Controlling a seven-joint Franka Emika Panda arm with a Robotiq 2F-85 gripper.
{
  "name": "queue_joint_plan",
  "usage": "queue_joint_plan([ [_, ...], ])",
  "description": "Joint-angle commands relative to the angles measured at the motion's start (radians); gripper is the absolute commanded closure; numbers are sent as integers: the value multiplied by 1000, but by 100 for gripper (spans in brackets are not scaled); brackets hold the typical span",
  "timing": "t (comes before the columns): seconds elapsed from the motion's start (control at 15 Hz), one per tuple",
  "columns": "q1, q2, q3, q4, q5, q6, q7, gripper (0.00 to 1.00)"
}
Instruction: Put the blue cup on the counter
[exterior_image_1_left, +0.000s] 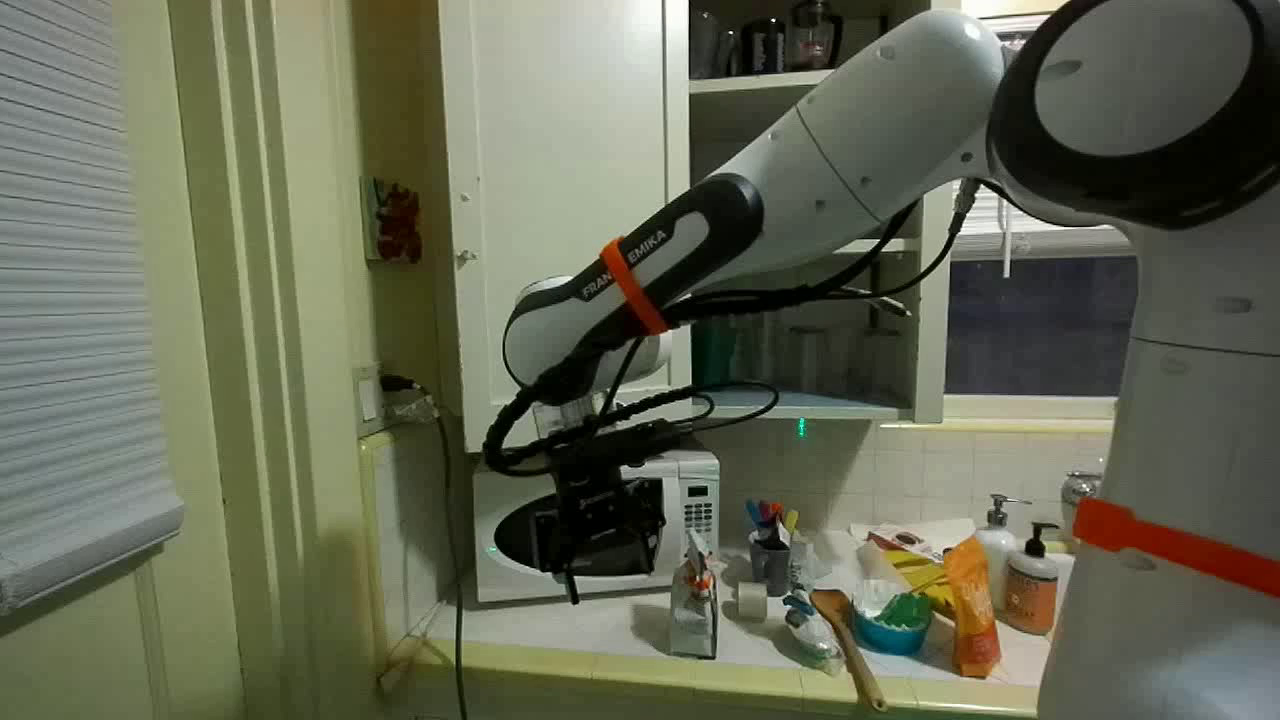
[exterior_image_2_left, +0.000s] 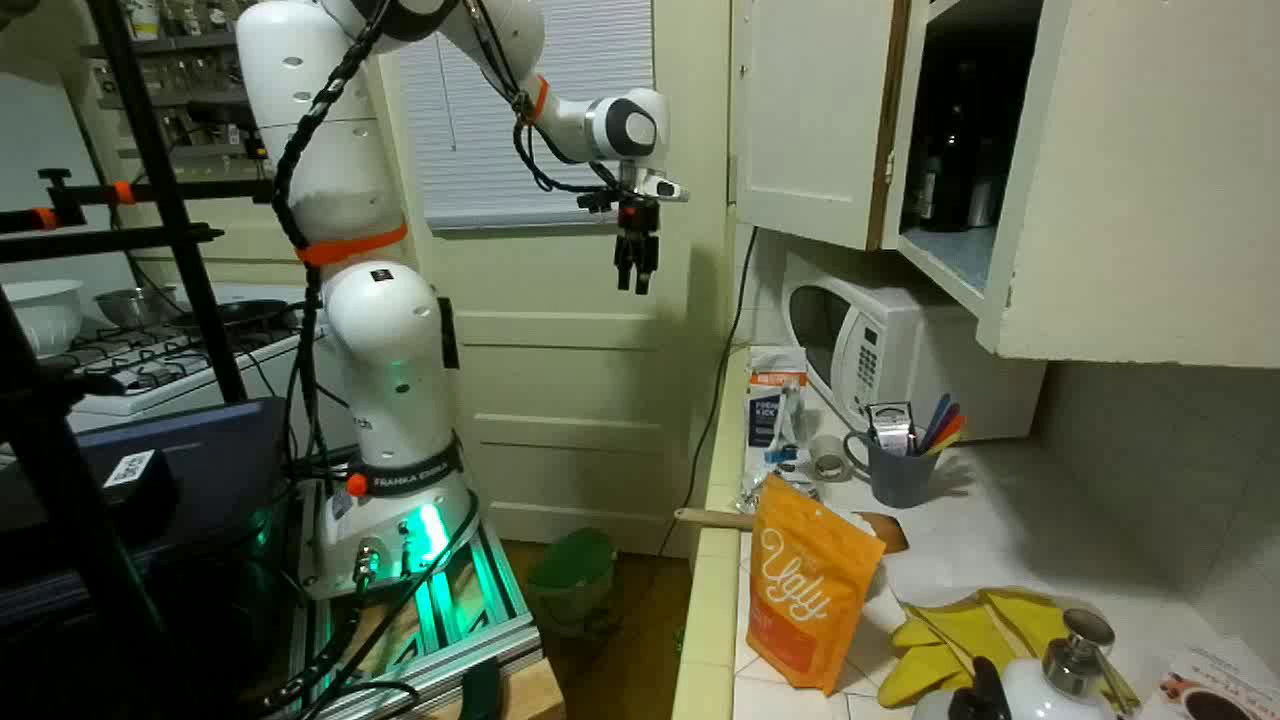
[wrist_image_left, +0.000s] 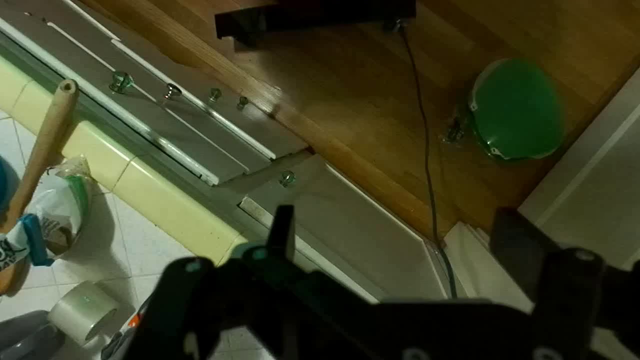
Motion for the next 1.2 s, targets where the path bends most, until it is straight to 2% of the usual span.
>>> queue_joint_plan([
  [0.0, 35, 1, -34, 1, -3, -2, 3, 0],
  [0.27, 23, -51, -75, -31, 30, 22, 90, 0],
  [0.6, -19, -200, -149, -147, -8, 30, 123, 0],
  [0.8, -68, -291, -182, -205, -80, 3, 115, 0],
  [1.13, -144, -439, -249, -292, -287, 34, -110, 0],
])
